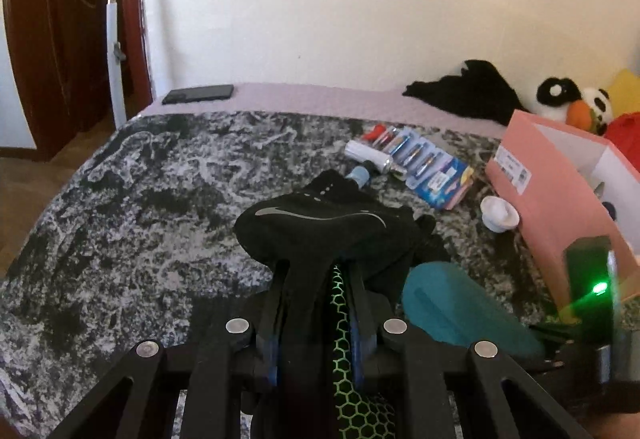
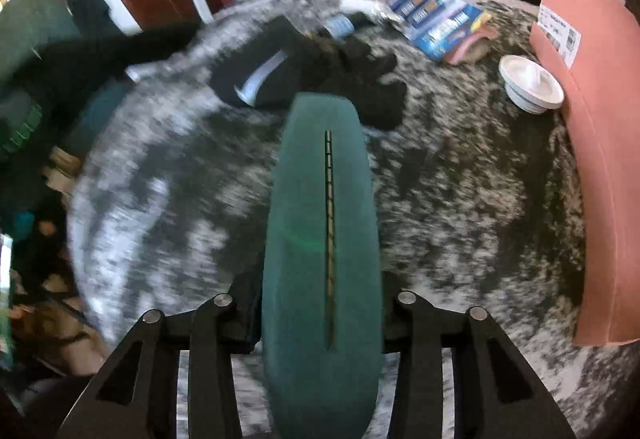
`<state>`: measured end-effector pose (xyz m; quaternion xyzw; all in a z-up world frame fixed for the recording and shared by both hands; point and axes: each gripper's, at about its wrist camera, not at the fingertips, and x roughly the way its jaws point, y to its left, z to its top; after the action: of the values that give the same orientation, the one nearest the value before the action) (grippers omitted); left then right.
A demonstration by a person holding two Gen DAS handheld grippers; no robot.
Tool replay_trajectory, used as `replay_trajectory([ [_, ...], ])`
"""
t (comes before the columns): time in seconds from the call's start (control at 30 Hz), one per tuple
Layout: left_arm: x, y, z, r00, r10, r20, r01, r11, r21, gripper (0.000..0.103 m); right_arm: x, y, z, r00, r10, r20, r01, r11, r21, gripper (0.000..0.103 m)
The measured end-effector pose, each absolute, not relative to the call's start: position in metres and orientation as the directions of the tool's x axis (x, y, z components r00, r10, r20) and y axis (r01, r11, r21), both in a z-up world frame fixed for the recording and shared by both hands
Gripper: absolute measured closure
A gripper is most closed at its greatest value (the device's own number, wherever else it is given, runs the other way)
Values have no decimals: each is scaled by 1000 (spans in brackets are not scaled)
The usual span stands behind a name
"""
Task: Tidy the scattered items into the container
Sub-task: 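Carry the shoe and teal case over the pink box and open both grippers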
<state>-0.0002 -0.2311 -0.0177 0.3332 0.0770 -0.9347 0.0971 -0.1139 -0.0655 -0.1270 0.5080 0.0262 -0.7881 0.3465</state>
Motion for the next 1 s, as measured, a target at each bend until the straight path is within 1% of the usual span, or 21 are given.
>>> replay_trajectory([
  [0.17,3,-217,1,-788,-122,-604,219,-972,-90,84,-107,-45,-77,-295,-612,-734,589,-721,365,62],
  [0.33,0,-185,34,-825,-95,-557,171,-982,-86,84,-101,-15,-24,-389,-670,-633,593,-707,384,62],
  [0.53,-15,-126,77,-864,-33,-503,75,-995,-64,84,-98,57,36,-516,-708,-483,560,-705,435,62],
  [0.67,-38,-77,96,-874,30,-486,-12,-999,-41,84,-102,128,67,-601,-702,-382,509,-704,495,62],
  [0.83,-77,-9,103,-863,122,-490,-133,-991,-13,84,-114,204,76,-693,-638,-337,412,-734,540,62],
  [1.0,-119,50,88,-831,189,-523,-216,-976,-10,84,-135,272,67,-780,-517,-354,276,-790,547,62],
])
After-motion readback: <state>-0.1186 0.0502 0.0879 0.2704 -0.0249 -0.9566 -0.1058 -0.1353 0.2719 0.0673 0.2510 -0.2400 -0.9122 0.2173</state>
